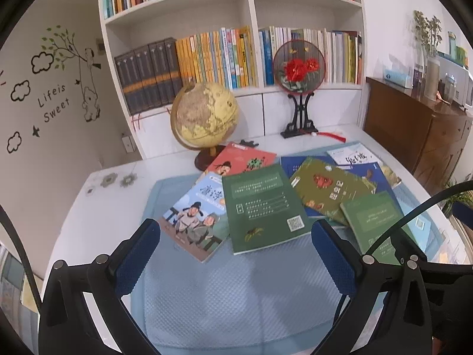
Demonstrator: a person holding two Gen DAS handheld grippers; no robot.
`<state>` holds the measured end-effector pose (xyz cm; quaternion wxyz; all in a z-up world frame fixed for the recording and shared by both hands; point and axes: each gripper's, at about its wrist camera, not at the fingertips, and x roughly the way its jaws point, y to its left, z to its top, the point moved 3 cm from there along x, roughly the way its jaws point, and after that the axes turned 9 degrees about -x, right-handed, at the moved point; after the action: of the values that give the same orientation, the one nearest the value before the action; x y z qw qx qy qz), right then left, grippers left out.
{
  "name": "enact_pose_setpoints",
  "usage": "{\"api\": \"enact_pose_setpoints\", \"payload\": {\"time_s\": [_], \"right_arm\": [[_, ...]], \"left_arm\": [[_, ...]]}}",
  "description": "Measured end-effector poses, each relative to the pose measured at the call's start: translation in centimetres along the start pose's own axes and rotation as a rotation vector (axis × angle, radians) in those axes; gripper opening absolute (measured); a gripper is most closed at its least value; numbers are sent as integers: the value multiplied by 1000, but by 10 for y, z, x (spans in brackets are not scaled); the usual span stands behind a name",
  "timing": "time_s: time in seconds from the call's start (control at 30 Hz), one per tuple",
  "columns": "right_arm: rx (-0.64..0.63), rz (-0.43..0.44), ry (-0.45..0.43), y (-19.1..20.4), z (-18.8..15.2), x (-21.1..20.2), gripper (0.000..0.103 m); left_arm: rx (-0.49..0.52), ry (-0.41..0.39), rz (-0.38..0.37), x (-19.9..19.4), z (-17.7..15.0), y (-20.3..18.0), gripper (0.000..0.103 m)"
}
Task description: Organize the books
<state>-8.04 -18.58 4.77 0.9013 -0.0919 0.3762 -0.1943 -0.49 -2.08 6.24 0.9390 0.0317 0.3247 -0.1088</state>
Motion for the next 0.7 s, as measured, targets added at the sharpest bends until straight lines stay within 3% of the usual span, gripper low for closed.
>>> {"api": "enact_pose_setpoints", "payload": {"time_s": [0.27, 0.37, 0.7], "right_arm": [[-10, 1, 13, -29, 9, 8, 103], [-22, -47, 38, -41, 13, 15, 103], [-86, 15, -6, -66, 29, 25, 103]], "left_arm": [[-36, -2, 5, 3, 8, -30, 102], [-51, -10, 24, 3, 13, -41, 102], [-94, -4, 72, 9, 20, -72, 102]]}}
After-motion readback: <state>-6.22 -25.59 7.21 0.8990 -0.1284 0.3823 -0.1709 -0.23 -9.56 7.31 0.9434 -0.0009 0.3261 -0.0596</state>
